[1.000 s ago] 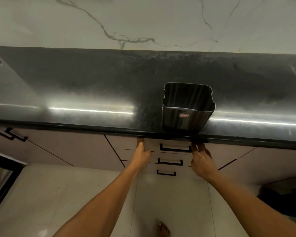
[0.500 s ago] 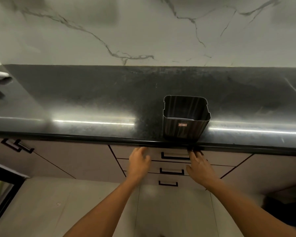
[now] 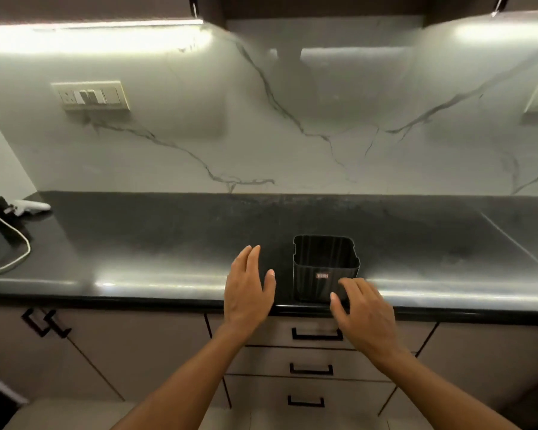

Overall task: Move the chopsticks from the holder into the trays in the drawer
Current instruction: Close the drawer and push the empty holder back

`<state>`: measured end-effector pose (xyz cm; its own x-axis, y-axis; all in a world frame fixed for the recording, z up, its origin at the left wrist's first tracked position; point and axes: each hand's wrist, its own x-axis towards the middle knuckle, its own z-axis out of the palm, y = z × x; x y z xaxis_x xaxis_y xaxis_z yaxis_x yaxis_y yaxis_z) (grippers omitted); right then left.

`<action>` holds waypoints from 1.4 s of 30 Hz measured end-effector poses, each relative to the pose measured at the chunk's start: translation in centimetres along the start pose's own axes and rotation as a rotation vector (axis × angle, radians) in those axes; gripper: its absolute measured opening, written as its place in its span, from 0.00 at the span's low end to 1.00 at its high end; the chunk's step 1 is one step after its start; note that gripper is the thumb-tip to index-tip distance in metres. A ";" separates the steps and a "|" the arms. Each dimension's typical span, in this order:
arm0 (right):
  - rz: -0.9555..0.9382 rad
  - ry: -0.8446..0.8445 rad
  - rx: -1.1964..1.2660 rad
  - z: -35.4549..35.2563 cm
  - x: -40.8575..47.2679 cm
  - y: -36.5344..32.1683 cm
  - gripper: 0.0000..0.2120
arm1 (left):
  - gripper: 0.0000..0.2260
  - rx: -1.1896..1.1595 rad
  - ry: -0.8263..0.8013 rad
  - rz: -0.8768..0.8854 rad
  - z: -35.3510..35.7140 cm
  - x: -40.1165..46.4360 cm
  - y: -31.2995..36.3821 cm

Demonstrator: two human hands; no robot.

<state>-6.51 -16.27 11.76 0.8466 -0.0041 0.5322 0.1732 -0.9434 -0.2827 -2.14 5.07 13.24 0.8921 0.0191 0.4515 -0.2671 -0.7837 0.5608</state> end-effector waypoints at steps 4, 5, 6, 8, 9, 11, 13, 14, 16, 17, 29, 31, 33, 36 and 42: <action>-0.066 0.130 -0.014 -4.1 4.1 -2.1 0.17 | 0.25 0.041 0.100 0.118 -3.9 3.1 2.5; -0.076 0.158 -0.028 -5.1 5.3 -2.6 0.18 | 0.25 0.049 0.125 0.144 -4.8 4.0 3.2; -0.083 0.187 -0.043 -6.1 6.6 -3.0 0.19 | 0.25 0.055 0.149 0.169 -5.6 4.9 4.0; -0.094 0.254 -0.062 -8.0 9.0 -3.9 0.20 | 0.26 0.071 0.185 0.207 -7.1 6.7 5.7; -0.100 0.287 -0.064 -9.0 10.2 -4.3 0.20 | 0.26 0.084 0.200 0.228 -7.8 7.6 6.5; -0.108 0.343 -0.057 -11.1 12.6 -5.1 0.21 | 0.27 0.131 0.236 0.287 -9.1 9.6 8.4; -0.119 0.395 -0.060 -12.8 14.7 -5.6 0.22 | 0.28 0.199 0.292 0.352 -10.0 11.6 10.1; -0.128 0.422 -0.070 -13.6 15.7 -5.7 0.22 | 0.29 0.229 0.326 0.381 -10.5 12.5 11.0; -0.144 0.469 -0.086 -15.3 17.8 -5.6 0.23 | 0.29 0.259 0.389 0.419 -11.5 14.5 12.9; -0.149 0.491 -0.083 -16.0 18.8 -5.5 0.23 | 0.29 0.268 0.415 0.428 -11.9 15.3 13.7; -0.140 0.555 0.043 -19.0 24.1 -3.4 0.27 | 0.29 0.251 0.518 0.404 -11.5 20.1 18.9; -0.081 0.423 0.081 -17.0 22.7 -2.6 0.25 | 0.28 0.168 0.316 0.275 -8.8 18.9 17.6; 0.086 0.152 0.185 -13.8 21.1 -1.5 0.26 | 0.27 0.072 -0.008 0.022 -5.7 17.4 15.5; 0.491 -0.328 0.423 -8.3 18.5 0.7 0.32 | 0.29 -0.058 -0.436 -0.344 -1.5 14.4 12.3; 1.019 -0.815 0.708 -1.1 15.0 3.6 0.38 | 0.31 -0.330 -0.783 -0.833 3.5 10.6 8.2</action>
<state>6.25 -20.07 19.55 0.7517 -0.1399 -0.6445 -0.6531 -0.2941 -0.6978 6.36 -3.34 20.22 0.7849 -0.0275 -0.6191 0.5215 -0.5102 0.6839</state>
